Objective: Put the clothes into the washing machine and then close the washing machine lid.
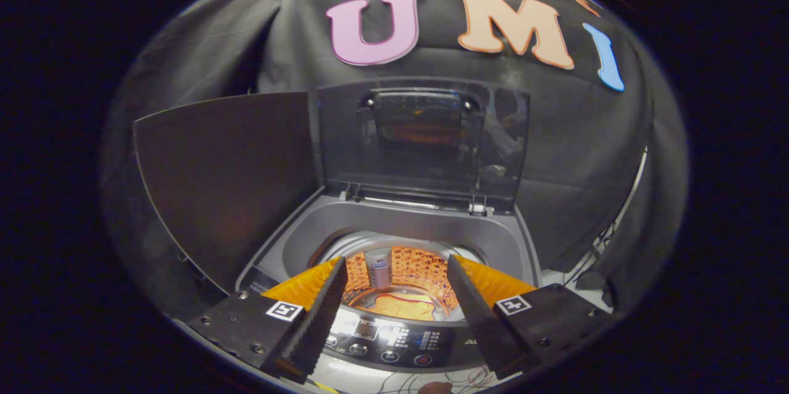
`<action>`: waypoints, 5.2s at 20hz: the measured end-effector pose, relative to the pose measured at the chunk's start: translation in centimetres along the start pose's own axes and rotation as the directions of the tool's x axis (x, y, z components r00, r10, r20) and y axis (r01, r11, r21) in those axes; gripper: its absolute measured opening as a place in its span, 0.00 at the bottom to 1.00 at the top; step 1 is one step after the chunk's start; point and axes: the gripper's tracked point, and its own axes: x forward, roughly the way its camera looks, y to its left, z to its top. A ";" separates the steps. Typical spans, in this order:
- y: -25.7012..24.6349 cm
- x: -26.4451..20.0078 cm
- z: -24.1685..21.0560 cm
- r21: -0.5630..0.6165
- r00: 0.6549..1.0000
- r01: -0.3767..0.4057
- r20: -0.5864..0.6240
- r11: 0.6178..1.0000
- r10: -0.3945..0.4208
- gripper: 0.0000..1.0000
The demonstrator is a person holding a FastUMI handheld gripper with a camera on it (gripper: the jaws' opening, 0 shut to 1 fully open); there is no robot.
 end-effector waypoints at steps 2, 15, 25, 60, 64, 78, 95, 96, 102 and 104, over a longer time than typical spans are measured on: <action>0.5 -1.4 1.5 -0.020 0.999 0.000 0.041 1.000 0.001 0.98; 1.3 -8.0 1.7 0.016 0.997 0.040 0.072 0.999 -0.041 0.98; 2.1 -13.3 4.0 -0.060 0.983 0.102 0.159 0.993 -0.092 0.98; -1.2 13.1 27.5 0.067 0.928 0.284 0.231 0.956 -0.292 0.98; -2.8 16.7 25.9 0.052 0.942 0.272 0.189 0.961 -0.277 0.98; -4.7 17.3 22.3 0.147 0.958 0.250 0.104 0.957 -0.266 0.99; -3.0 14.2 20.7 0.141 0.963 0.223 0.124 0.965 -0.241 0.97; -3.1 14.5 21.1 0.151 0.958 0.224 0.149 0.963 -0.246 0.98; -2.6 13.4 20.1 0.141 0.950 0.252 0.154 0.957 -0.273 0.97; -2.3 12.9 19.6 0.137 0.952 0.250 0.148 0.958 -0.270 0.97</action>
